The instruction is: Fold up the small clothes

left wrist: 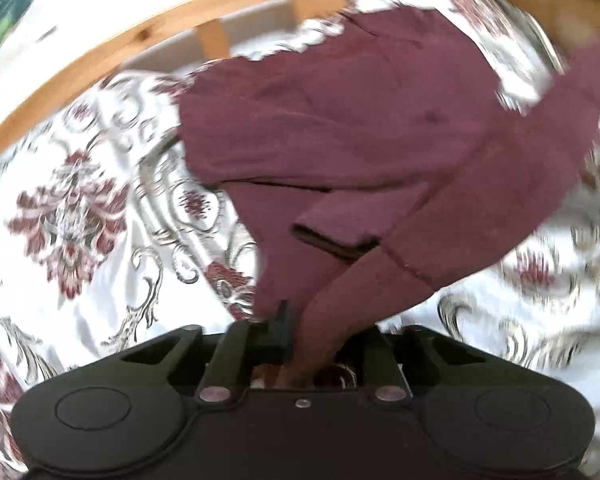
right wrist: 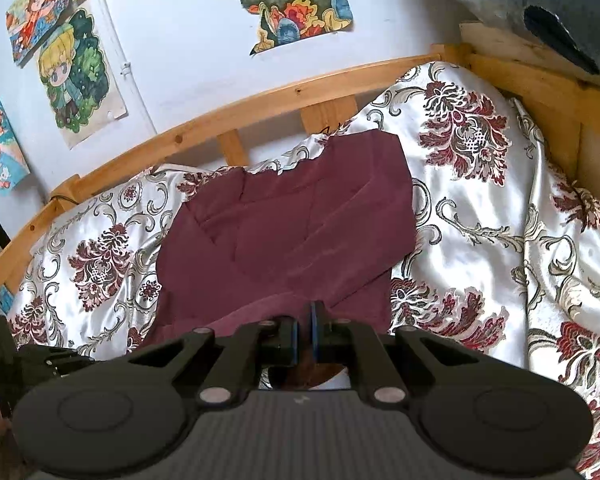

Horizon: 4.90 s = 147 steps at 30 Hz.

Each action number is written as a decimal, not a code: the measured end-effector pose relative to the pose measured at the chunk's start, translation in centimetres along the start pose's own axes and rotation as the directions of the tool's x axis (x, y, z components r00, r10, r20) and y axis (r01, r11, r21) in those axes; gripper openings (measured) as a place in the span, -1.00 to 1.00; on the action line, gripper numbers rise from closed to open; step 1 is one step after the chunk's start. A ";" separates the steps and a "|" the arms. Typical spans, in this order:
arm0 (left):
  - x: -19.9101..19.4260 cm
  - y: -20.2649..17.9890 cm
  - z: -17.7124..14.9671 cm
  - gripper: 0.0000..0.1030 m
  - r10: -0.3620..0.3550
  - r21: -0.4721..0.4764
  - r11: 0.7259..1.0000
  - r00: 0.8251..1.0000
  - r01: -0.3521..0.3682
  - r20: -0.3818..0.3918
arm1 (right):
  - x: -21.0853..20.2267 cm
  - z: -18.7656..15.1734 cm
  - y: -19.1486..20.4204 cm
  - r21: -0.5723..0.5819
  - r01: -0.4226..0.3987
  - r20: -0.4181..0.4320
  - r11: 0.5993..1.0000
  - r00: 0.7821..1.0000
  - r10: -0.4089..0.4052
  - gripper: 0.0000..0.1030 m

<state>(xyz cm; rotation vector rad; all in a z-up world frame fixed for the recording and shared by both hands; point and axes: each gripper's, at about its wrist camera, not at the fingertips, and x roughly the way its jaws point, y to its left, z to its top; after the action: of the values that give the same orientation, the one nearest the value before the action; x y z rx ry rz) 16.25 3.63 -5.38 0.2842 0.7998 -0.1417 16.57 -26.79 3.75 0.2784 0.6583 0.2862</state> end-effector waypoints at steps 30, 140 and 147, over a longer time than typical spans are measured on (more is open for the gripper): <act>-17.5 0.5 -3.6 -0.91 -0.288 -0.062 0.950 0.936 0.306 0.204 | -16.1 -5.5 2.6 -0.026 -0.017 0.002 1.000 1.000 0.017 -0.86; 1.5 9.6 4.3 0.98 0.029 -0.565 0.819 0.975 0.102 0.218 | 18.6 3.2 8.0 -0.411 0.276 0.134 0.869 0.961 -0.241 1.00; -3.7 8.3 2.6 0.99 0.054 -0.604 0.790 0.969 0.105 0.240 | 12.0 0.1 9.9 -0.329 0.245 0.156 0.912 0.967 -0.204 1.00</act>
<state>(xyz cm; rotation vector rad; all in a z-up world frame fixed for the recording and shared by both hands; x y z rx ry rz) 17.37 10.79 0.67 -0.3643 0.5619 0.0646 24.00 -13.48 0.51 -0.1195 0.5057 0.1581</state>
